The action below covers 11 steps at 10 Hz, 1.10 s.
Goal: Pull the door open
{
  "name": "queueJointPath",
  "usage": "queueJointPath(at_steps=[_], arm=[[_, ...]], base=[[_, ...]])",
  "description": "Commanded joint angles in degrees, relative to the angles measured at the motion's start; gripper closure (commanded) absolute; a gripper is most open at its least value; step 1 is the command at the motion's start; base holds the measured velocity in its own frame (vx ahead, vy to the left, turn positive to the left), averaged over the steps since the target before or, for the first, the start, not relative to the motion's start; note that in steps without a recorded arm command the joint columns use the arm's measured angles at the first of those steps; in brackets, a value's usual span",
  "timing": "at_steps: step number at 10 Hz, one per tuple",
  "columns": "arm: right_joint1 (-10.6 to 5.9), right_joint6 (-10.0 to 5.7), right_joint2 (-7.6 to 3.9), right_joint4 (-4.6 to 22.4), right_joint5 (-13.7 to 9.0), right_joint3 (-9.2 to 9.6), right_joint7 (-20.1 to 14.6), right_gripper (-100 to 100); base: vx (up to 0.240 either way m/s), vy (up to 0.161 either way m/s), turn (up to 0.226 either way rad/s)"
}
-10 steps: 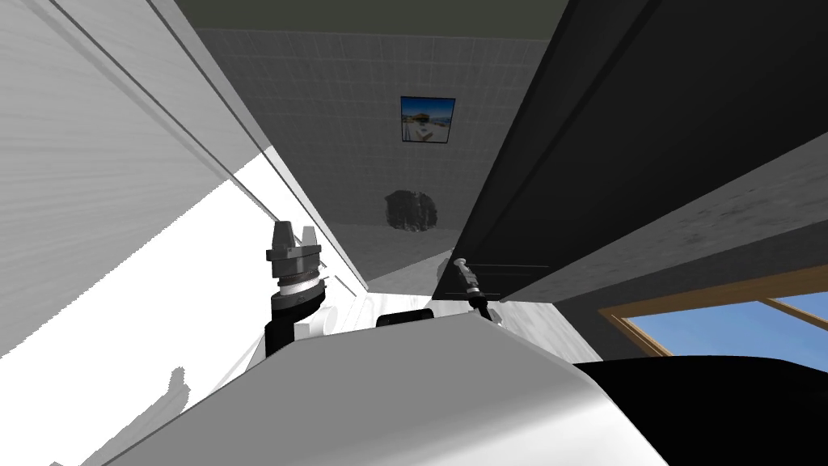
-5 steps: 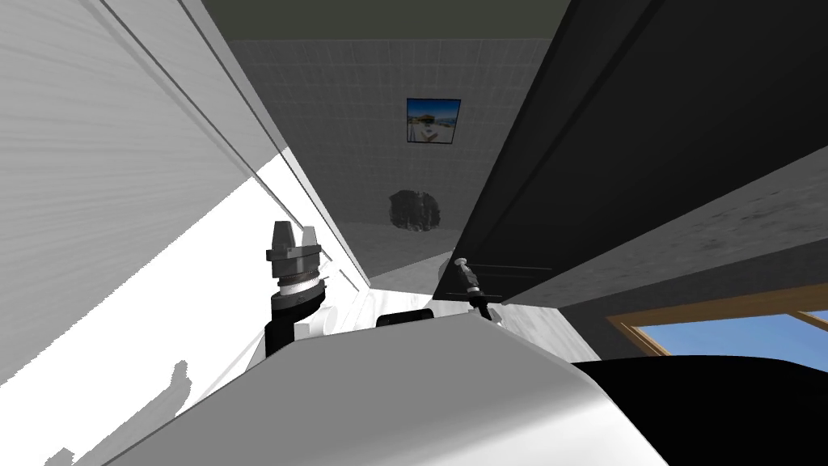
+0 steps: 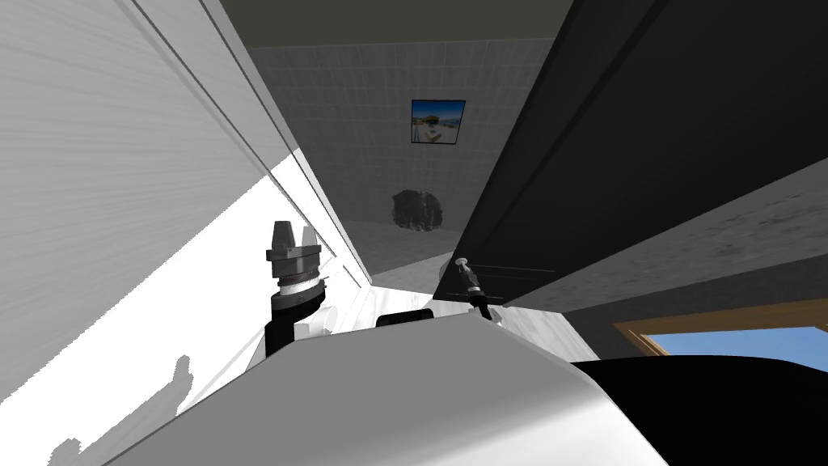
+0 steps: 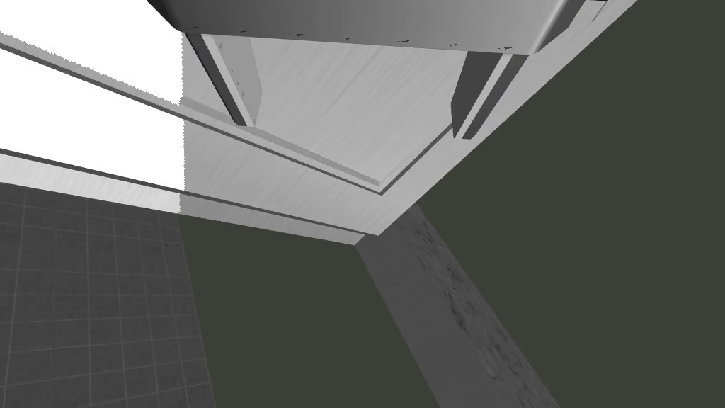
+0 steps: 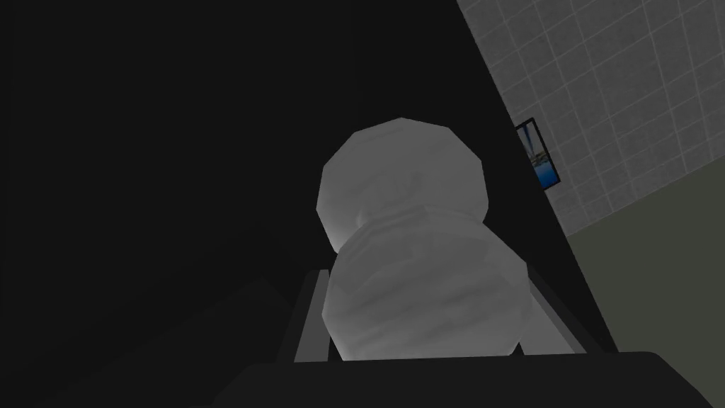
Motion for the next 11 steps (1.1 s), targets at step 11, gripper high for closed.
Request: queueJointPath(at_steps=[11], arm=[[-1.01,0.4,0.17,1.44,-2.8,-0.5,-15.08,100]], base=[[-0.039,-0.017,0.061]])
